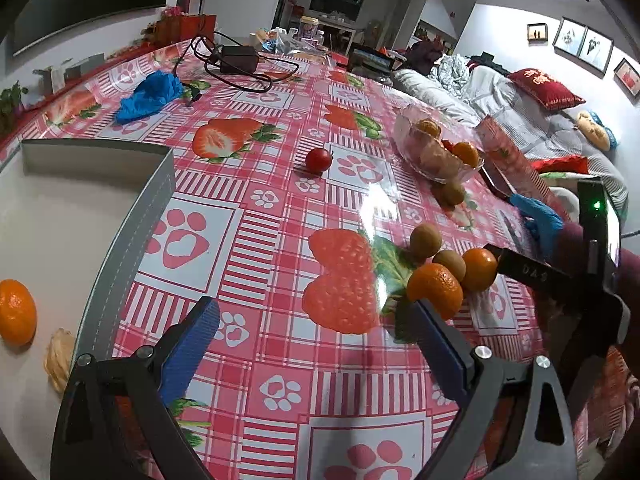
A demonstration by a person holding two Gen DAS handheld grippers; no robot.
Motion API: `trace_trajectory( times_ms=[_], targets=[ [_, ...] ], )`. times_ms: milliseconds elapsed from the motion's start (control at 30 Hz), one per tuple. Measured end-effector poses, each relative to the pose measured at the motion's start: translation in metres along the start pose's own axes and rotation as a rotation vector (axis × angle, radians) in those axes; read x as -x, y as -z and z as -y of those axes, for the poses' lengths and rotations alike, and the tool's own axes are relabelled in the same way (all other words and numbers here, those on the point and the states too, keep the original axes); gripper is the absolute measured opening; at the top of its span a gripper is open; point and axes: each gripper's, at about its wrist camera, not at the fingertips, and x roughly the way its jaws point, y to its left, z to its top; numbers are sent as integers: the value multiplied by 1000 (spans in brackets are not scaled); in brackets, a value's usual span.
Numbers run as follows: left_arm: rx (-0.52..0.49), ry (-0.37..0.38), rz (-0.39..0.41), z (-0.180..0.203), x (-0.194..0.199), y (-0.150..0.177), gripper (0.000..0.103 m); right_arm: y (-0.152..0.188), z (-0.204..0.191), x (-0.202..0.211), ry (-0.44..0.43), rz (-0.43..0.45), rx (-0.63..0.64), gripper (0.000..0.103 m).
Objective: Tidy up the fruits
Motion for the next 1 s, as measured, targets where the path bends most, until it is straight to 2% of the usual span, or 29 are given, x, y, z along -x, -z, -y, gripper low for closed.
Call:
trace_trajectory(
  times_ms=[400,1000],
  targets=[
    [-17,-5,-11,3,-3,0,101,0,0,0,0,0,0,103],
    [-13,5,-9,2,-1,0,102,0,1,0,-1,0,1,103]
  ],
)
